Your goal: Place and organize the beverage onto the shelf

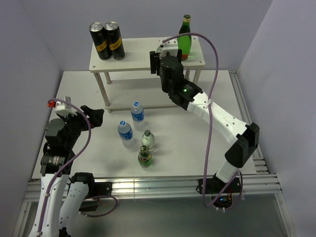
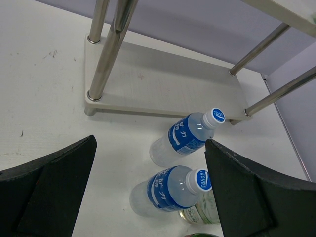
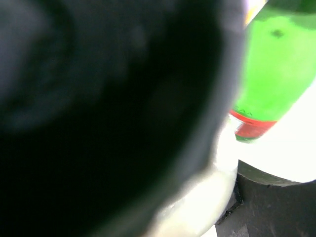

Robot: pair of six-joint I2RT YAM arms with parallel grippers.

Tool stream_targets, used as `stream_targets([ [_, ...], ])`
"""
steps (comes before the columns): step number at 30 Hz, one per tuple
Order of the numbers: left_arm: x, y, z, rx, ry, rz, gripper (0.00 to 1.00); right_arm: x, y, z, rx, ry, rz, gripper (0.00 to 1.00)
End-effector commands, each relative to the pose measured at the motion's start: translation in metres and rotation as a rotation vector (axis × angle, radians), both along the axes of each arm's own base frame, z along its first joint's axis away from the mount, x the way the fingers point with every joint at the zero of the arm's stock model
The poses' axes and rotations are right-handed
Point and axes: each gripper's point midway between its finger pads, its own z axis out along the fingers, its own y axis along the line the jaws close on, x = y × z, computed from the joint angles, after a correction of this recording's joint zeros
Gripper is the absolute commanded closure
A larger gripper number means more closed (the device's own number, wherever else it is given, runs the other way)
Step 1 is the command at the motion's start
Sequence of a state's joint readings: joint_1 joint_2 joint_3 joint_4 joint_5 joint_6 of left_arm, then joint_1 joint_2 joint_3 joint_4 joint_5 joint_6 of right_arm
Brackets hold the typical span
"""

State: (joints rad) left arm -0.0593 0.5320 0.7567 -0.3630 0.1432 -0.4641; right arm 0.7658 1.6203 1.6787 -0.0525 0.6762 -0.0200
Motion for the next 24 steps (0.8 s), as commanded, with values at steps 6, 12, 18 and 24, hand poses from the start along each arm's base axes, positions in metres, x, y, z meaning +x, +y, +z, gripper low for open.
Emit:
stream_targets([
  [6, 0.002, -0.002, 0.007, 0.013, -0.036, -0.017, 0.01, 0.014, -0.011, 0.087, 0.15, -0.17, 0.004, 1.0],
  [12, 0.002, -0.002, 0.007, 0.014, -0.035, -0.017, 0.01, 0.032, -0.01, 0.077, 0.138, -0.147, -0.003, 1.0],
  [18, 0.002, -0.001, 0.007, 0.015, -0.033, -0.016, 0.01, 0.057, -0.008, 0.054, 0.137, -0.109, -0.024, 1.0],
  [24, 0.003, -0.001, 0.007, 0.015, -0.032, -0.016, 0.01, 0.075, -0.01, 0.027, 0.123, -0.066, -0.048, 1.0],
])
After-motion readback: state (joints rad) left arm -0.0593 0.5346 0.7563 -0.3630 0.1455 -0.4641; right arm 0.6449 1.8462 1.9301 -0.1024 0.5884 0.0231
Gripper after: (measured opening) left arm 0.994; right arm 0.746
